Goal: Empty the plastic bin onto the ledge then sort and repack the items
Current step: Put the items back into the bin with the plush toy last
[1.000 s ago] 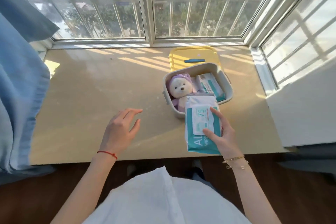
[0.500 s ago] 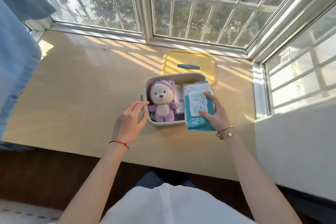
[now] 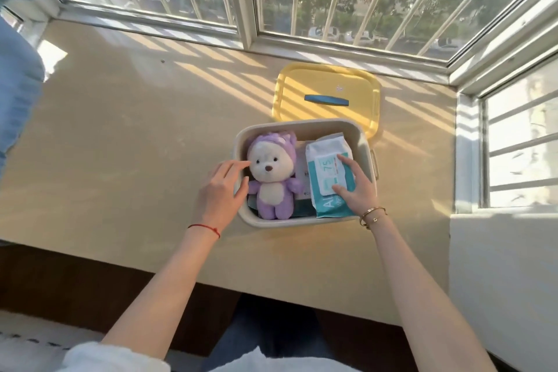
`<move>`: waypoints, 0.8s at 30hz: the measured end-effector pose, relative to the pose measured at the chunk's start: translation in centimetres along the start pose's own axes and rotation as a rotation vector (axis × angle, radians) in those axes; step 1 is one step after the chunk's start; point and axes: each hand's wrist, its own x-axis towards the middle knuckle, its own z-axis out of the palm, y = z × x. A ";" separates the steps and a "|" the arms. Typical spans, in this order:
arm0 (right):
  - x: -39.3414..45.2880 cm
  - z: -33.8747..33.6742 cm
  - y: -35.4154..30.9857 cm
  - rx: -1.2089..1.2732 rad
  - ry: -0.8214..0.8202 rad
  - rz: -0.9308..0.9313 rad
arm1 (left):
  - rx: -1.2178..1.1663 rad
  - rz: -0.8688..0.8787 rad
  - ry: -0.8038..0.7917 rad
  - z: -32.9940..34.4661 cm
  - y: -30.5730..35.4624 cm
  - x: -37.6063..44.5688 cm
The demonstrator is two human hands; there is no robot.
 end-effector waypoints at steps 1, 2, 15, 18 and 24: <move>0.0 0.1 0.4 -0.051 0.006 -0.008 | 0.004 -0.002 0.006 0.2 -0.1 0.2; -0.1 0.3 0.6 -0.102 0.017 -0.009 | 0.004 -0.006 0.013 0.2 -0.2 0.2; -0.2 -2.2 -2.3 -0.077 0.399 -0.006 | -0.033 0.075 0.026 -1.2 -0.6 4.9; 1.9 -3.6 -2.8 -0.064 0.467 0.004 | -0.017 0.132 0.052 -1.2 -0.8 8.4; 8.6 -5.8 -2.6 -0.078 0.471 0.070 | 0.010 0.145 0.052 1.4 -0.9 15.5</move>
